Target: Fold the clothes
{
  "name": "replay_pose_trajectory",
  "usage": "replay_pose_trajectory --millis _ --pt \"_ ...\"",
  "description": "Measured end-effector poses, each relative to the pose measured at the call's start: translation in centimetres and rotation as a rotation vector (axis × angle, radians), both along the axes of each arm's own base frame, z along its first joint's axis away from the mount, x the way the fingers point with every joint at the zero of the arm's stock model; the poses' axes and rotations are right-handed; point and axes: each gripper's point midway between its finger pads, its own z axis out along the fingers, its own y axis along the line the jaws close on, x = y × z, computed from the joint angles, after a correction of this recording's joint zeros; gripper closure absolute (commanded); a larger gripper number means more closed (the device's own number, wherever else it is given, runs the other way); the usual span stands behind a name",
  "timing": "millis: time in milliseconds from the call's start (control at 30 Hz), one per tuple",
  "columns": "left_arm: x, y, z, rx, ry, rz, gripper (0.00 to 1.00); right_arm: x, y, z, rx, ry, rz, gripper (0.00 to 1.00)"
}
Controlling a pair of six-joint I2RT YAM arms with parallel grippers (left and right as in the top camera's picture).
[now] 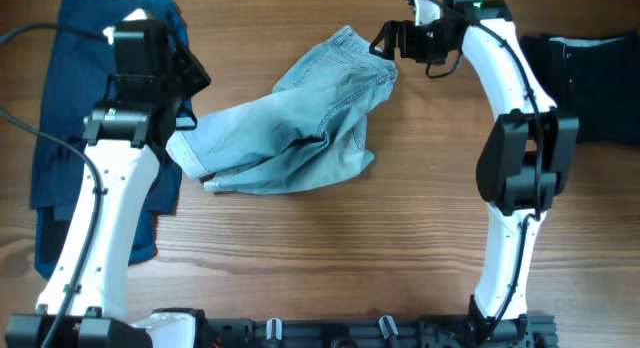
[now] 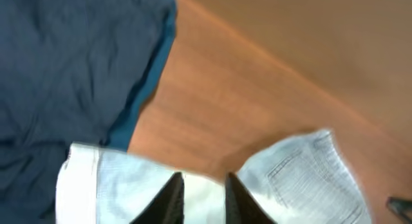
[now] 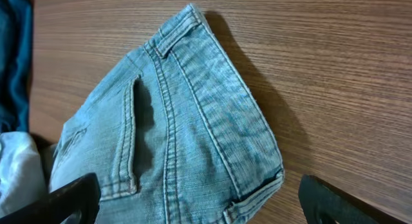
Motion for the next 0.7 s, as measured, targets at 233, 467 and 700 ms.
replay_pose_trajectory --millis 233,467,700 --pt "-0.5 0.0 -1.0 0.003 0.045 -0.001 0.72 0.4 0.5 -5.3 -0.048 0.063 -0.029 0.38" --pt "-0.6 0.0 -1.1 0.004 0.048 -0.001 0.71 1.0 0.5 -6.2 -0.054 0.062 -0.057 0.96" --pt "-0.6 -1.1 -1.1 0.004 0.049 -0.028 0.71 0.7 0.0 -4.8 -0.086 0.064 -0.055 0.96"
